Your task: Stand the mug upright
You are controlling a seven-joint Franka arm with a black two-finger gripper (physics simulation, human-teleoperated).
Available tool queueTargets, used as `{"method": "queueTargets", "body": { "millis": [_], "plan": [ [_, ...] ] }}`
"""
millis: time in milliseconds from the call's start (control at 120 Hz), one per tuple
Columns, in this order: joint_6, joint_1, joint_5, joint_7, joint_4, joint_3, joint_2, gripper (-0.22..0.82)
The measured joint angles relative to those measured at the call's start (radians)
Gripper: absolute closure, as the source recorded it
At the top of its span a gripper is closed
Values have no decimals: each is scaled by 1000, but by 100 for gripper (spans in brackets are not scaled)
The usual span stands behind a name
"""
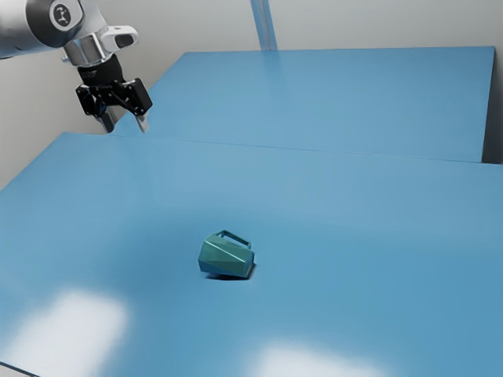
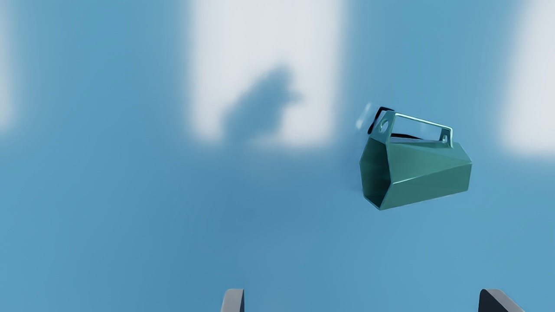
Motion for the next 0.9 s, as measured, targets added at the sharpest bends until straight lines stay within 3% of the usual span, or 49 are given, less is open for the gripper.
{"method": "queueTargets", "body": {
  "millis": [333,900],
  "plan": [
    [19,3,-27,6,-24,1,-1,2],
    [273,-6,-240,62,-322,29,-63,2]
  ]
}}
